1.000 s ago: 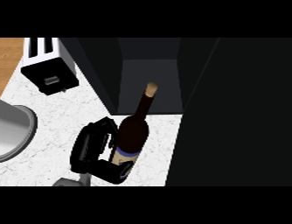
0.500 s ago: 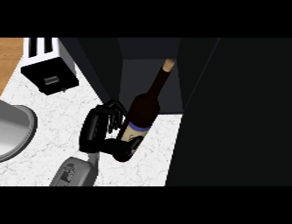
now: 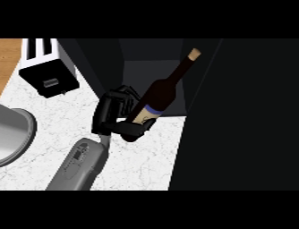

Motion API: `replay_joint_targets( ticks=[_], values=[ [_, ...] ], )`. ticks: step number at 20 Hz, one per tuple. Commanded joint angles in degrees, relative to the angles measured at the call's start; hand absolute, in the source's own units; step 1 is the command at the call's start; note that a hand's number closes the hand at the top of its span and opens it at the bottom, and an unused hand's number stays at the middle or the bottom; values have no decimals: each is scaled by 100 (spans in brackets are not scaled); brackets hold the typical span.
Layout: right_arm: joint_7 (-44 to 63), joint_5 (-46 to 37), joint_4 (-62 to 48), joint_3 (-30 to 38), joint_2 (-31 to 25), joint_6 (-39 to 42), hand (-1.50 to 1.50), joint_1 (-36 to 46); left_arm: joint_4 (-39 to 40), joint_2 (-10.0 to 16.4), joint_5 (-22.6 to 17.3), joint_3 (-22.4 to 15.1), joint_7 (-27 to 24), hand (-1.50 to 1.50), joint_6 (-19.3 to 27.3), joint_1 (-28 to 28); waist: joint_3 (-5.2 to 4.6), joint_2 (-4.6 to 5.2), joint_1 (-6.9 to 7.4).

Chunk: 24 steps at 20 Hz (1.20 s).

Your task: Pick up the wine, place it into the cabinet and close the cabinet

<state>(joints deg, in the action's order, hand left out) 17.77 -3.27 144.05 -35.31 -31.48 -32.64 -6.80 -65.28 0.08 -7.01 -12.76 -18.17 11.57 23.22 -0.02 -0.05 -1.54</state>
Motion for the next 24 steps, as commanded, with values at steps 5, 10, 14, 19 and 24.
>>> replay_joint_targets(
  ticks=[5,10,14,19,24],
  values=[
    [-170,62,674,-262,181,71,-150,-491,1071,-7,-358,173,-299,150,-144,770,2,5,23],
    [14,351,1186,73,-104,185,-150,-645,1844,-7,-629,248,-462,150,-14,1448,0,20,-70],
    [34,618,943,324,-63,310,-150,-354,2269,-7,-1379,-416,-700,150,520,1677,-2,44,-122],
    [-203,87,983,-382,125,148,-150,-670,2955,-7,-1364,-153,-400,150,678,2606,-5,28,-231],
    [-249,417,1059,-70,87,244,-150,-586,3805,-8,-1232,-361,-635,150,880,2772,-2,57,-231]
  ],
)
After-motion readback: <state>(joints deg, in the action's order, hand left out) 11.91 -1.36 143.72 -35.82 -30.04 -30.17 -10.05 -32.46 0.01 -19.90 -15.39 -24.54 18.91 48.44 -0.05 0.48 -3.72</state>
